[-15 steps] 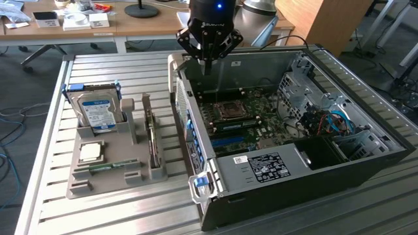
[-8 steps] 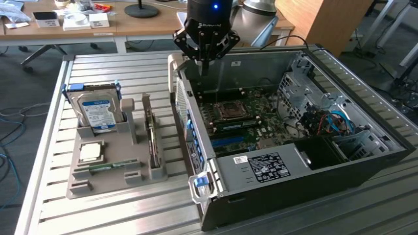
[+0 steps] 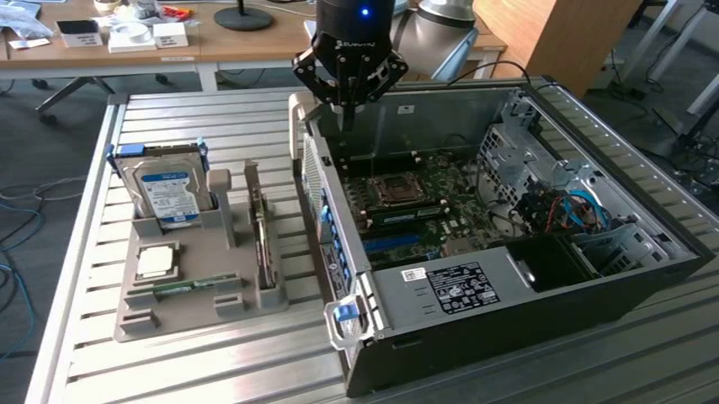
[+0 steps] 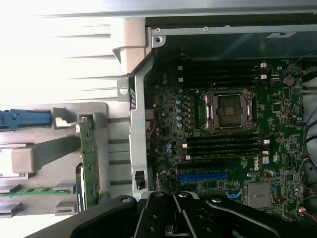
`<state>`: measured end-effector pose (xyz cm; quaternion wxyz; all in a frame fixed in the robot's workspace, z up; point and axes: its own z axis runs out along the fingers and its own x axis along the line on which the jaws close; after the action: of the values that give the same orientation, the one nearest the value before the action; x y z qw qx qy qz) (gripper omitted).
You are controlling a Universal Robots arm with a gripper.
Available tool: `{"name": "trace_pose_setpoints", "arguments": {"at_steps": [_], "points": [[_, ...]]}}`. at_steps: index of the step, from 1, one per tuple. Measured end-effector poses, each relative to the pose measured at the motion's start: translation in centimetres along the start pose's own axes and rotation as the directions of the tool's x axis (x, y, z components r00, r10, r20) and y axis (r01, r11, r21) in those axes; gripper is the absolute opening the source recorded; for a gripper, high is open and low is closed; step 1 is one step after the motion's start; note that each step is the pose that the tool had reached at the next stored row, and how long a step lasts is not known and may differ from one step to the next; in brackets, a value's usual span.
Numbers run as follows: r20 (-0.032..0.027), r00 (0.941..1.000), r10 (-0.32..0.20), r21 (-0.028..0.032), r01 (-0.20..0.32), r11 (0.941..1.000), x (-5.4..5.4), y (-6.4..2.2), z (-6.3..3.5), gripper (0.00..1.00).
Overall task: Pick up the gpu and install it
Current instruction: 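Reach for the gpu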
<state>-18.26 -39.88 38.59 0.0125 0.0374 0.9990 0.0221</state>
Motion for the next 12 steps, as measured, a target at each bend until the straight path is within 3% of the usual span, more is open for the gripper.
{"name": "trace_pose_setpoints", "arguments": {"at_steps": [12], "points": [[-0.0001,1.0000,0.000,0.0001,0.000,1.0000,0.45,-0.04,-0.01,0.11]]}}
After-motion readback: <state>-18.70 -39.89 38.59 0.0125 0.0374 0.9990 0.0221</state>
